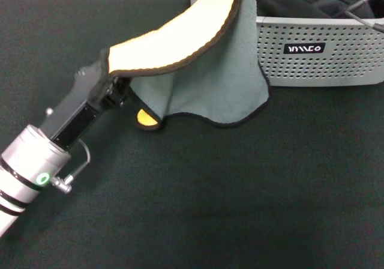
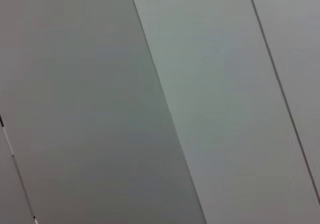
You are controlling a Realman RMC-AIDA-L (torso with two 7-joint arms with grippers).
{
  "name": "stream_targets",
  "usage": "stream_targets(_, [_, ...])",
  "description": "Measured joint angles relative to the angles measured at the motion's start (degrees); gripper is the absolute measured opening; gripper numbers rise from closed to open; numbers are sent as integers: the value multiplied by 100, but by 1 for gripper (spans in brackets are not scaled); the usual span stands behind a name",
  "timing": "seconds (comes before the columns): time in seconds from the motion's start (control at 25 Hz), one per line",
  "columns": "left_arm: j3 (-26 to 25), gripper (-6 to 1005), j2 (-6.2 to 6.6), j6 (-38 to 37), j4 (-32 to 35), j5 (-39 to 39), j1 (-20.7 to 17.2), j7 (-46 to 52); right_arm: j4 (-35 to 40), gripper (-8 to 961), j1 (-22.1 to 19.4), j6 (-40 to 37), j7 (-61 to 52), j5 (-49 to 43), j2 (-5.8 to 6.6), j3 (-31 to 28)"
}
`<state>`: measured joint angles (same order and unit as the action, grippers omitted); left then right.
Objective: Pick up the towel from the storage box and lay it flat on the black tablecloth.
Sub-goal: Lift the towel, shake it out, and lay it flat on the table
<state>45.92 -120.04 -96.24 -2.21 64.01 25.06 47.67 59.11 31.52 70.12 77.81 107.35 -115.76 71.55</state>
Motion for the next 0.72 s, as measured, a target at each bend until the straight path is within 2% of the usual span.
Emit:
stream_targets(0.04, [0, 109, 0, 0, 0, 0, 0, 0, 38, 8, -42, 6, -7, 1, -1, 0])
stream_targets(0.12, [107, 89, 6, 426, 129, 152, -100, 837, 133, 8, -126, 41, -21, 3, -3, 0])
stream_targets(0.4, [752, 50, 24, 1150, 682, 637, -166, 2883, 308, 8, -202, 126, -42, -13, -12, 180])
stream_targets(0.52, [932, 49, 23, 1111, 747, 708, -166, 3023, 309, 9, -167, 99, -41, -63, -9, 244])
stream_targets(0.72, [938, 47, 1, 866, 762, 665, -245, 2622, 302, 9, -124, 48, 6, -89, 7, 261])
